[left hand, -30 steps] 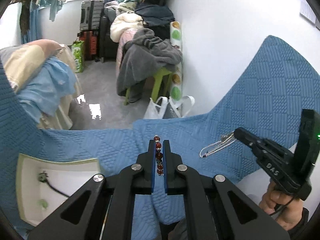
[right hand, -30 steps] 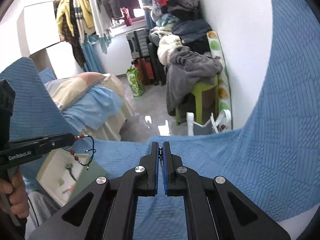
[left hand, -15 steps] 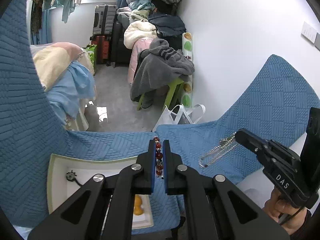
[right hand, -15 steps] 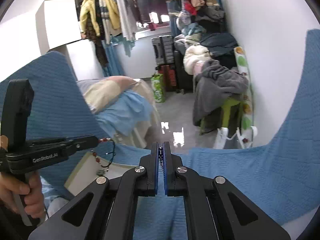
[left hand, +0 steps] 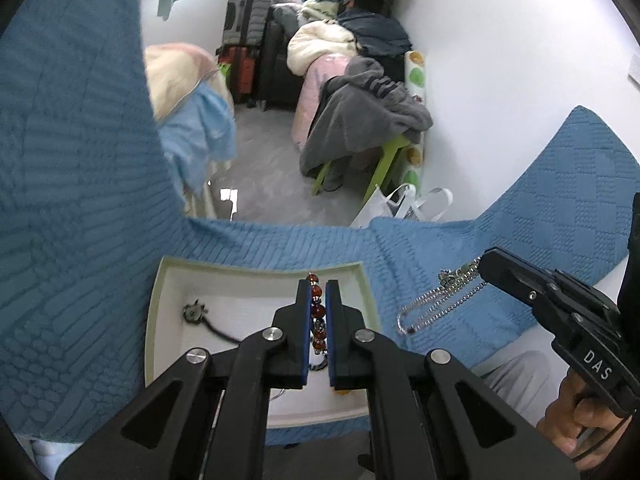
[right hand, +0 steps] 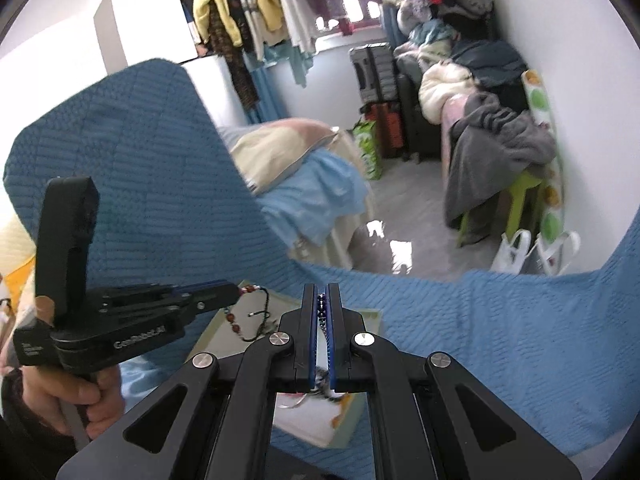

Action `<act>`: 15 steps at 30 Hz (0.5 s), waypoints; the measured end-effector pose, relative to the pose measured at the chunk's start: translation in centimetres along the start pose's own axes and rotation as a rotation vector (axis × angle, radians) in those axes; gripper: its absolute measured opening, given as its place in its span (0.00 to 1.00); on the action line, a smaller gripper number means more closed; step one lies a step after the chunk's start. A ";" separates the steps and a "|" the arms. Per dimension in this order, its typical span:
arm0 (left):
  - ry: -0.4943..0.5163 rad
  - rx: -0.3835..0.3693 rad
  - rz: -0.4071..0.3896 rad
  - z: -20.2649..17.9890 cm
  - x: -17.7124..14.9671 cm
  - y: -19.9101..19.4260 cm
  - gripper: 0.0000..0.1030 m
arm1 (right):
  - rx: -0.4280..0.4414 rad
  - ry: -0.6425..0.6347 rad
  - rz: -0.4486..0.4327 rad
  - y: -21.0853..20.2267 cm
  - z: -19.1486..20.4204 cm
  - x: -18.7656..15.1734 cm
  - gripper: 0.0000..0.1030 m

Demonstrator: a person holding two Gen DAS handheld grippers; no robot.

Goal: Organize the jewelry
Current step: 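Lift the red-beaded silver chain with both tools and carry it over the box, then open both tools to drop the red-beaded chain into the box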

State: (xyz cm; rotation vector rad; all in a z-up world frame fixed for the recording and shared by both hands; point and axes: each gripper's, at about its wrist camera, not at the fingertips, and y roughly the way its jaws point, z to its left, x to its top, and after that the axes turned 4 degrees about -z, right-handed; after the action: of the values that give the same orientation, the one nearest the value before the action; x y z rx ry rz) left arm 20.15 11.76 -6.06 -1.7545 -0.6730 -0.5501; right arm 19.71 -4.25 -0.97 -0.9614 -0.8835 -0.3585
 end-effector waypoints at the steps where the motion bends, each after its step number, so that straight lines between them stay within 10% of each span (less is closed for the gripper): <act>1: -0.006 0.004 0.006 0.4 -0.4 0.2 0.06 | -0.001 -0.007 0.012 0.5 0.4 -0.4 0.02; 15: -0.043 0.046 0.107 3.6 -6.1 2.7 0.06 | -0.014 -0.020 0.191 5.0 2.5 -7.1 0.02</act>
State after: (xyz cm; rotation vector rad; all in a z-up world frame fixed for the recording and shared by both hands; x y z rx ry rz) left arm 17.66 13.66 -13.04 -1.7526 -0.6132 -0.4217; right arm 17.25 -0.19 -8.63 -1.0543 -0.8011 -0.1924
